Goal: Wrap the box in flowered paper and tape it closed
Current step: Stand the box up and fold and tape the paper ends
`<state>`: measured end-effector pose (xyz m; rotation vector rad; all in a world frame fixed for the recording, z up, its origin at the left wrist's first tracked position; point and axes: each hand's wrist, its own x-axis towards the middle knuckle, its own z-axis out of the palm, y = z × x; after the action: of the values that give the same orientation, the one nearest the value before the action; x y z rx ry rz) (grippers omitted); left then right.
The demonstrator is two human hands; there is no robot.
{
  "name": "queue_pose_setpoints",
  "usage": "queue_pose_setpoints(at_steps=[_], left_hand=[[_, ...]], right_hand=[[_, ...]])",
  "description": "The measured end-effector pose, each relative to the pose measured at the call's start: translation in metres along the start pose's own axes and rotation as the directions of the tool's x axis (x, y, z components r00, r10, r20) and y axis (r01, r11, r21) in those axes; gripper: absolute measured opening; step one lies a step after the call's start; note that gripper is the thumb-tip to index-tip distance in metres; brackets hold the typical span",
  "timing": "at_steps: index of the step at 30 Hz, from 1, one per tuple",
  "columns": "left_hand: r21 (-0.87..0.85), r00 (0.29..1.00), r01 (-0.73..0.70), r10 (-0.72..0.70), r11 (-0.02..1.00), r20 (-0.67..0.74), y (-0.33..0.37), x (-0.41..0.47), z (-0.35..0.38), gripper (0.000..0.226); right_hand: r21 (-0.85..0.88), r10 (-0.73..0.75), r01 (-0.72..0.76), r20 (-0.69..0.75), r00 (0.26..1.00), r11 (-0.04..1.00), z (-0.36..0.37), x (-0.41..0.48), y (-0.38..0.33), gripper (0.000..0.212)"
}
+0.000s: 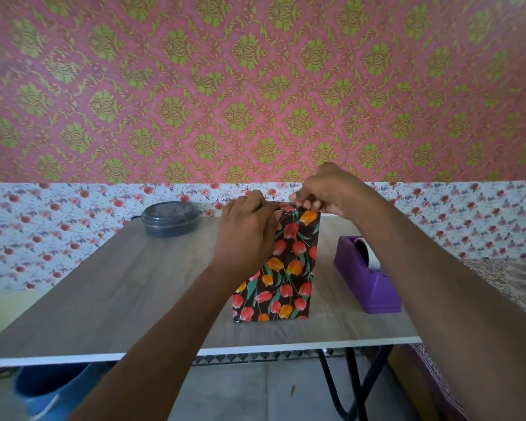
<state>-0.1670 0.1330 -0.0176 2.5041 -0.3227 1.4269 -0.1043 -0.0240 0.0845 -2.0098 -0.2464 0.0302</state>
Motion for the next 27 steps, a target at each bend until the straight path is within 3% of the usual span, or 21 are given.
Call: queue_pose_setpoints(at_steps=[2, 6, 14, 18, 21, 27], left_hand=[[0.002, 1.000, 0.004, -0.004, 1.000, 0.003, 0.001, 0.000, -0.001, 0.033], [-0.004, 1.000, 0.010, -0.010, 1.000, 0.016, 0.001, -0.001, -0.003, 0.033], [0.012, 1.000, 0.014, -0.014, 1.000, 0.025, -0.002, 0.000, -0.001, 0.033], [0.015, 1.000, 0.010, -0.011, 1.000, 0.022, 0.000, -0.001, -0.001, 0.035], [0.022, 0.999, 0.030, -0.031, 0.999, 0.028, 0.001, -0.001, -0.001, 0.035], [0.034, 0.986, 0.037, -0.042, 0.999, 0.158, 0.008, 0.007, -0.007, 0.036]], right_hand=[[-0.053, 0.015, -0.014, 0.014, 1.000, 0.999, 0.001, 0.001, -0.004, 0.039], [-0.194, 0.058, -0.049, 0.041, 0.997, 0.980, 0.003, 0.003, -0.014, 0.015], [-0.396, 0.121, -0.065, 0.120, 0.985, 0.916, -0.005, 0.015, -0.027, 0.020], [-0.483, 0.144, -0.089, 0.078, 0.986, 0.871, -0.011, 0.020, -0.023, 0.046], [-0.398, 0.208, -0.152, 0.103, 0.973, 0.905, -0.016, 0.019, -0.010, 0.051], [-0.010, 0.259, -0.261, 0.167, 0.951, 0.965, -0.024, 0.020, 0.018, 0.022]])
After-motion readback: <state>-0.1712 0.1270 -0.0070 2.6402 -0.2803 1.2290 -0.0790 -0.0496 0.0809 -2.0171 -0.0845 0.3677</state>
